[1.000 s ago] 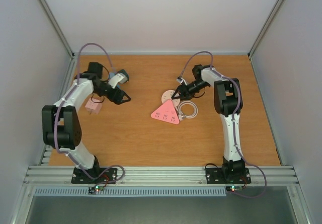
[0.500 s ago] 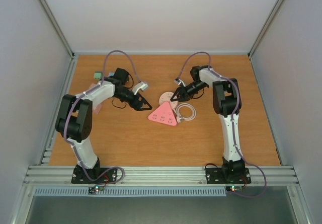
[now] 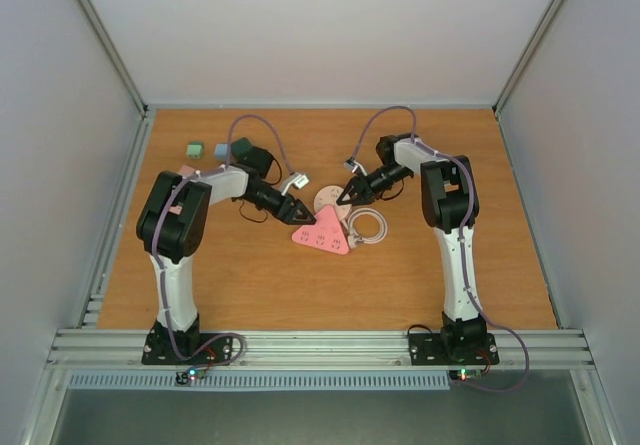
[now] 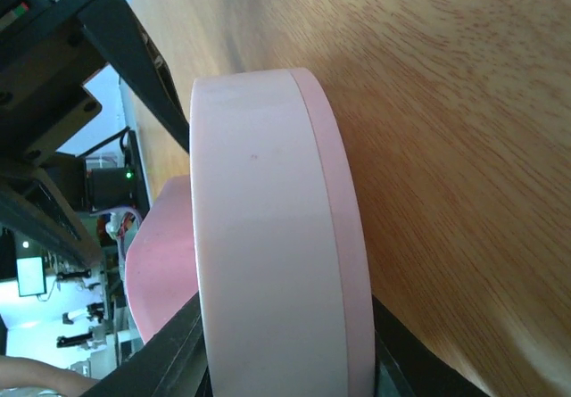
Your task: Pull the plug off the socket
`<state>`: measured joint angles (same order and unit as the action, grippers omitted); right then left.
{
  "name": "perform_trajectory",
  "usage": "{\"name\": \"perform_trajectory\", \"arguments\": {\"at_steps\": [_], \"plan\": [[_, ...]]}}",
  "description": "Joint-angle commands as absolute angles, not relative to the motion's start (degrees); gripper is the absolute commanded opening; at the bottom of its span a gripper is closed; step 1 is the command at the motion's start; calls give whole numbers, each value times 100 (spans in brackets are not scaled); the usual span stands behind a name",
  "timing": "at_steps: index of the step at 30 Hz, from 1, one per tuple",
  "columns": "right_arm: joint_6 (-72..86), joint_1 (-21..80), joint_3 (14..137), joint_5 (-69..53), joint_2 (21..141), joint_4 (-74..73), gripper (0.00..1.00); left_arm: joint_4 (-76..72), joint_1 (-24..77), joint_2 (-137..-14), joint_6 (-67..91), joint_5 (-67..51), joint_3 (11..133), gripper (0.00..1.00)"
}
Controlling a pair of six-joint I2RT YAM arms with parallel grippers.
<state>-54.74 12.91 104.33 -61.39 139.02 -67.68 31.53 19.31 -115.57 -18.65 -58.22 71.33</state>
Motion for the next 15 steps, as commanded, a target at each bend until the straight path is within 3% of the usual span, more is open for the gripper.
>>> {"name": "perform_trajectory", "arguments": {"at_steps": [1, 15], "plan": [[-5895, 1371, 10353, -5826, 13703, -6778, 29, 2640, 2102, -11668, -1771, -6213, 6971, 70], [-6175, 1388, 10327, -5774, 13694, -6932, 27, 2728, 2135, -12094, -2057, -6549, 7055, 62]]}}
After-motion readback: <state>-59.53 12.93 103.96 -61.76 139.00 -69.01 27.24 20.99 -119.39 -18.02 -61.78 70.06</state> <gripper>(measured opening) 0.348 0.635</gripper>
